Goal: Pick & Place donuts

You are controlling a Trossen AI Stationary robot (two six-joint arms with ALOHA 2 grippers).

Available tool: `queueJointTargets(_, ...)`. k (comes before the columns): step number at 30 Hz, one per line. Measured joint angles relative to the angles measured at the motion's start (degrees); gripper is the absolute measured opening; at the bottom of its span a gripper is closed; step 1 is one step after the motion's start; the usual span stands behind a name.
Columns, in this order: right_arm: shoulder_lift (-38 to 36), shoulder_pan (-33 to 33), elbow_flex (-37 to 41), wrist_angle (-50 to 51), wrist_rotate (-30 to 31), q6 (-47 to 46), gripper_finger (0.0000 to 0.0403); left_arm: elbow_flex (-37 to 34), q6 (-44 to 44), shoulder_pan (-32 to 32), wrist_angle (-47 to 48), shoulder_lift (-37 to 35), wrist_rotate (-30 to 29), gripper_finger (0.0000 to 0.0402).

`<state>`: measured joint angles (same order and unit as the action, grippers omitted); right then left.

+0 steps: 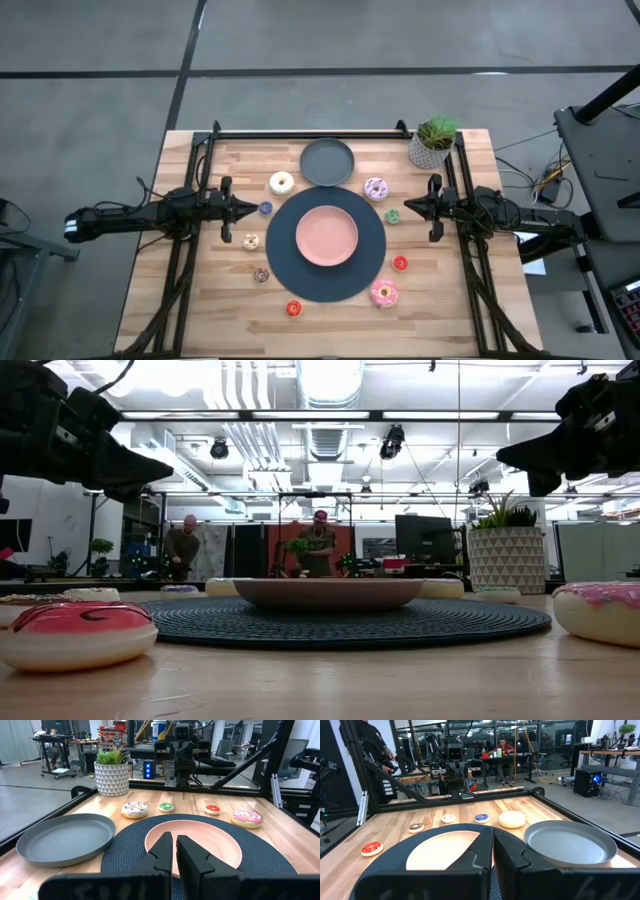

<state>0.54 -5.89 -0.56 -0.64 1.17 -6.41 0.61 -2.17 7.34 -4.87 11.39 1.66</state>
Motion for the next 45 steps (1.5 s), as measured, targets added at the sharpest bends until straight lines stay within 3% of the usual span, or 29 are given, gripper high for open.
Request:
queueJointTargets(30, 0.0, 0.0, -0.01, -0.27, 0.02, -0.02, 0.0009, -0.01, -0.01, 0.01, 0.0, -0.01, 0.0, 0.0)
queueJointTargets(45, 0.0, 0.0, -0.02, -12.53, 0.04, -1.66, 0.0009, 0.01, 0.01, -0.01, -0.01, -0.01, 0.0, 0.0)
